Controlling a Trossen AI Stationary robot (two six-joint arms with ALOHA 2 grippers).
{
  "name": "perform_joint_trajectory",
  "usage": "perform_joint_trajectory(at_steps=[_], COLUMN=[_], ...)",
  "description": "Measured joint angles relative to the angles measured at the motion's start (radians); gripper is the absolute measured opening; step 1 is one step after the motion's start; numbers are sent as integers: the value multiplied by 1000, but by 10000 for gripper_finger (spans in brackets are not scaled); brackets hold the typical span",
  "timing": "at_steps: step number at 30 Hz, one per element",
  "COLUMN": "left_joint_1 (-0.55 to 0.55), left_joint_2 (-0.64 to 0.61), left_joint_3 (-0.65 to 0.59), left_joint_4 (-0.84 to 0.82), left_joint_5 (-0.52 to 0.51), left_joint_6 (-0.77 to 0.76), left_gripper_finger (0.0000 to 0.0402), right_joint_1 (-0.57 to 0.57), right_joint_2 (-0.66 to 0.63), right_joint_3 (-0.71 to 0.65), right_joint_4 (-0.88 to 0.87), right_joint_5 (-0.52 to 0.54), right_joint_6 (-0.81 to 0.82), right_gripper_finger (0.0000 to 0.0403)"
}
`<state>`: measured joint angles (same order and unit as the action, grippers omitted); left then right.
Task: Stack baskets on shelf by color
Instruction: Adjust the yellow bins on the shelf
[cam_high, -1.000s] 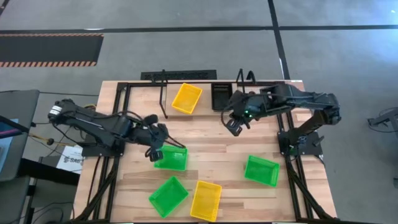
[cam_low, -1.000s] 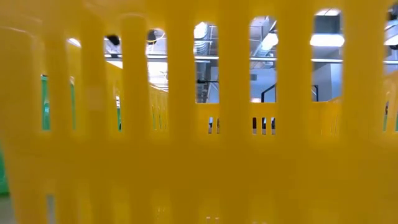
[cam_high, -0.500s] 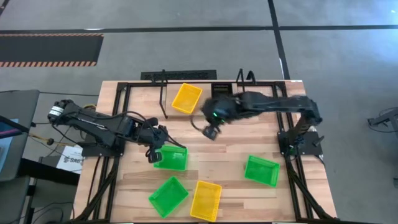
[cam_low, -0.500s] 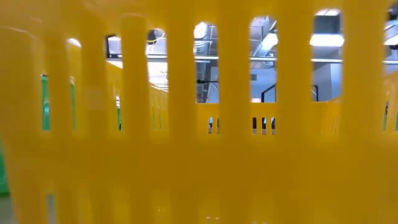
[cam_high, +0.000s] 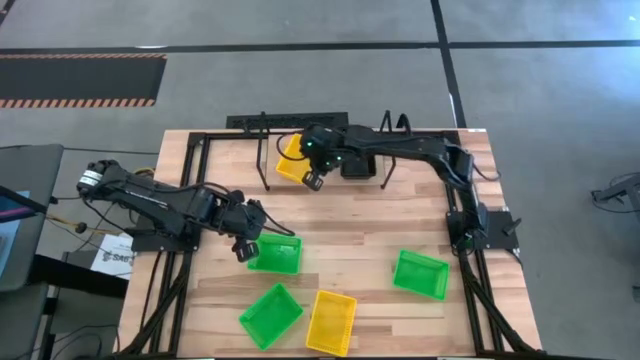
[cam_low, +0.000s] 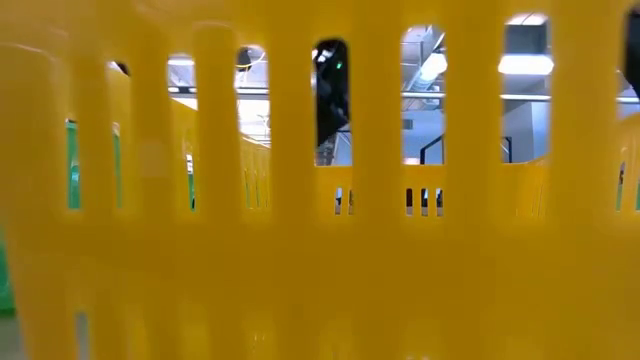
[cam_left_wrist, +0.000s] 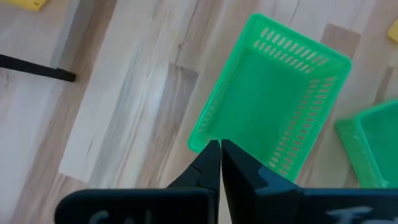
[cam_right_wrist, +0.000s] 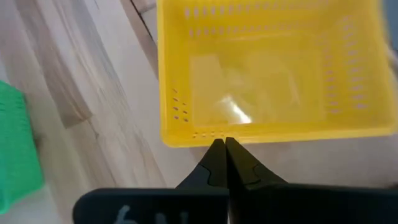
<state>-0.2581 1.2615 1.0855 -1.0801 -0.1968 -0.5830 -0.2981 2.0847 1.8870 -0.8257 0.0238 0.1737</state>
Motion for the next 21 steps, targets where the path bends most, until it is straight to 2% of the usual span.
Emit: perform_joint_trajectory(at_steps=[8, 14, 21], left_joint_1=[4, 5, 5], left_joint_2=[0, 0, 0], left_joint_3=[0, 0, 0], left_joint_4=[13, 33, 33], left_joint_5=[-20, -37, -43], left_joint_6=[-5, -5, -15], left_gripper_finger=[0, 0, 0], right_joint_1=[1, -1, -6], right_joint_2=[66, 65, 95], right_joint_3=[70, 75, 73], right_joint_4=[7, 81, 44], right_joint_5=[-3, -3, -8], right_joint_6=[-52, -62, -51], right_gripper_finger=[1, 1, 0])
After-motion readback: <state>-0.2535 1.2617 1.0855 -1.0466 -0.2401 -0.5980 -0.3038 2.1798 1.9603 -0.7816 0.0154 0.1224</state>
